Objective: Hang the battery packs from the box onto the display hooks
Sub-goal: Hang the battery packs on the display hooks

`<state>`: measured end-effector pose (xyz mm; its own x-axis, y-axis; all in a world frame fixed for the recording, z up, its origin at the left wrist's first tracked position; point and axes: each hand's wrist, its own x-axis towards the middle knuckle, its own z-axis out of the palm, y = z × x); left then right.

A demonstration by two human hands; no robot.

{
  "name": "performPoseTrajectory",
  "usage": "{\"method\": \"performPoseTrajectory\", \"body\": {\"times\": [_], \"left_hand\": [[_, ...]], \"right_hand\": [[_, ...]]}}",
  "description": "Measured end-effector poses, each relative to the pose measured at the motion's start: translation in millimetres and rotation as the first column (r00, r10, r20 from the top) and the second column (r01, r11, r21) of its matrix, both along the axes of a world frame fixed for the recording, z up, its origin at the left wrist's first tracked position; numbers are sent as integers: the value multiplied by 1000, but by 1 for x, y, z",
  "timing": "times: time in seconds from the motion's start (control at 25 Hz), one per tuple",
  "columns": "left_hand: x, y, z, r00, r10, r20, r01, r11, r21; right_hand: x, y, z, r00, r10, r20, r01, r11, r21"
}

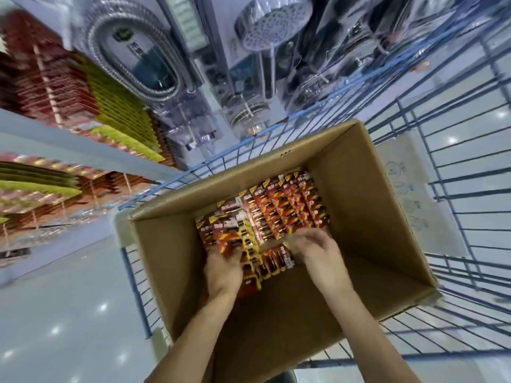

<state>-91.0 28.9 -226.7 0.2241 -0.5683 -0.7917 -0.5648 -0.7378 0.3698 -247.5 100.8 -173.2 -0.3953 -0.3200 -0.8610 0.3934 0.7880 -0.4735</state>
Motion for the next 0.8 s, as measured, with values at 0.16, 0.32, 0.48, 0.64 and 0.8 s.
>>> {"method": "performPoseTrajectory", "body": {"times": [0.16,0.32,0.48,0.64,0.8], "left_hand": [[42,-1,88,983,50,-178,-41,998,52],[52,5,124,975,16,-224,2,997,78],[68,8,121,982,22,-190,-14,999,42],[87,10,117,984,67,-164,-62,997,37],[89,10,129,973,124,-195,-121,992,25]], "right_hand": [[23,-44,-77,954,266,137,-286,946,154],[75,-61,-154,884,415,214,-454,872,185],[118,-58,-218,844,535,29,-516,798,311],[124,-50,-211,883,449,-137,-399,872,282],[111,-38,-194,918,392,-59,-386,918,95]]}}
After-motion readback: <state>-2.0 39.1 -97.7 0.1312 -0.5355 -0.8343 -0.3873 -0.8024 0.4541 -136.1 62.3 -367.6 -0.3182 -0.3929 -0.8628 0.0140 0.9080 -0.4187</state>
